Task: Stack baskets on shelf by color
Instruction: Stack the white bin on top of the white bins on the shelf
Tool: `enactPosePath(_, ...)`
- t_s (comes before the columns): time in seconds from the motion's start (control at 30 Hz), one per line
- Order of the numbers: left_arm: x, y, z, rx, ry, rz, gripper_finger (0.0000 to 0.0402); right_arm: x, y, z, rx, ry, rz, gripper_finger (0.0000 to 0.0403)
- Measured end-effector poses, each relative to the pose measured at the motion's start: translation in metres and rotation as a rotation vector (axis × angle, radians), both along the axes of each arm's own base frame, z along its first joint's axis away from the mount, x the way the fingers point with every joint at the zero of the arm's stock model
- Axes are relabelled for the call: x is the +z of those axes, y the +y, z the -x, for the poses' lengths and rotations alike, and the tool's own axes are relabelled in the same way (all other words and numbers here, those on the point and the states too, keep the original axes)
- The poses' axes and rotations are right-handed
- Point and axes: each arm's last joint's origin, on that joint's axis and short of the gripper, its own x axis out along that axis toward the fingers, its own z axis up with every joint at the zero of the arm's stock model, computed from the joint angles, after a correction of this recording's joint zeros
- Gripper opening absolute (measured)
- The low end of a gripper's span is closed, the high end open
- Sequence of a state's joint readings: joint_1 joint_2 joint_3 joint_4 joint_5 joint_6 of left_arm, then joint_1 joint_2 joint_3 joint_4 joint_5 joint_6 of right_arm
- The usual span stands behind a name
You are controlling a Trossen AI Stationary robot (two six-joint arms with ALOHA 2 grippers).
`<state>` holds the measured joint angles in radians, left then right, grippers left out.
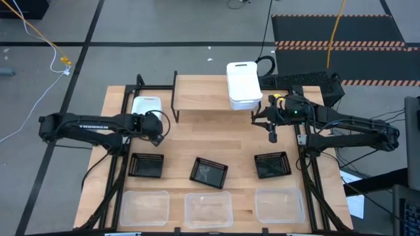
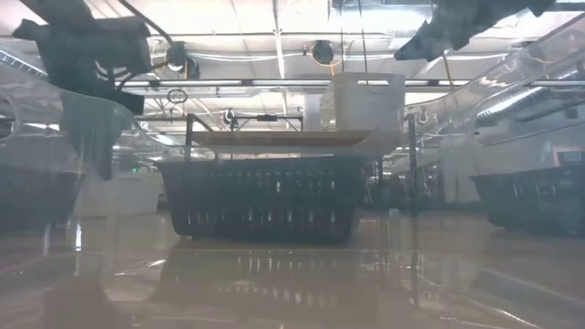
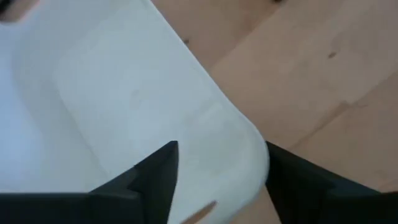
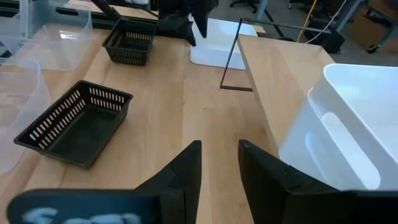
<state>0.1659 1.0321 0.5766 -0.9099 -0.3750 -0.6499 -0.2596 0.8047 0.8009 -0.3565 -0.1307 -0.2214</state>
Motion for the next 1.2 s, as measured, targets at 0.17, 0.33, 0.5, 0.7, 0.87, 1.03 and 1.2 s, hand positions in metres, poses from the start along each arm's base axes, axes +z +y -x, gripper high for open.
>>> enactPosePath(0.17,-0.004,0.002,-0.002,0.014,0.02,0.046,0.0142,0.0,0.0,0.0,0.0,-0.001,0.0,0.0098)
enactPosePath(0.33,0.002,0.001,-0.001,0.025,0.007,0.076,0.0028,0.0,0.0,0.0,0.001,-0.001,0.0,0.0098)
enactPosePath(0.5,0.026,0.001,0.002,0.094,-0.01,0.011,0.0014,0.0,0.0,0.0,0.024,0.005,0.044,0.0098)
enactPosePath(0.7,0.075,-0.006,0.003,0.073,-0.038,-0.113,0.0008,-0.001,0.001,0.001,0.086,0.019,0.081,0.0098)
enactPosePath(0.87,0.113,-0.019,-0.007,-0.178,-0.105,-0.171,0.0006,0.0,0.006,0.001,0.272,-0.01,0.113,0.0098)
enactPosePath(1.03,0.146,-0.044,-0.016,-0.549,-0.212,-0.162,0.0008,0.004,0.012,0.006,0.449,-0.074,0.116,0.0098)
enactPosePath(1.2,0.174,-0.077,-0.019,-0.891,-0.393,-0.066,0.0005,0.009,0.017,0.01,0.577,-0.138,0.087,0.01)
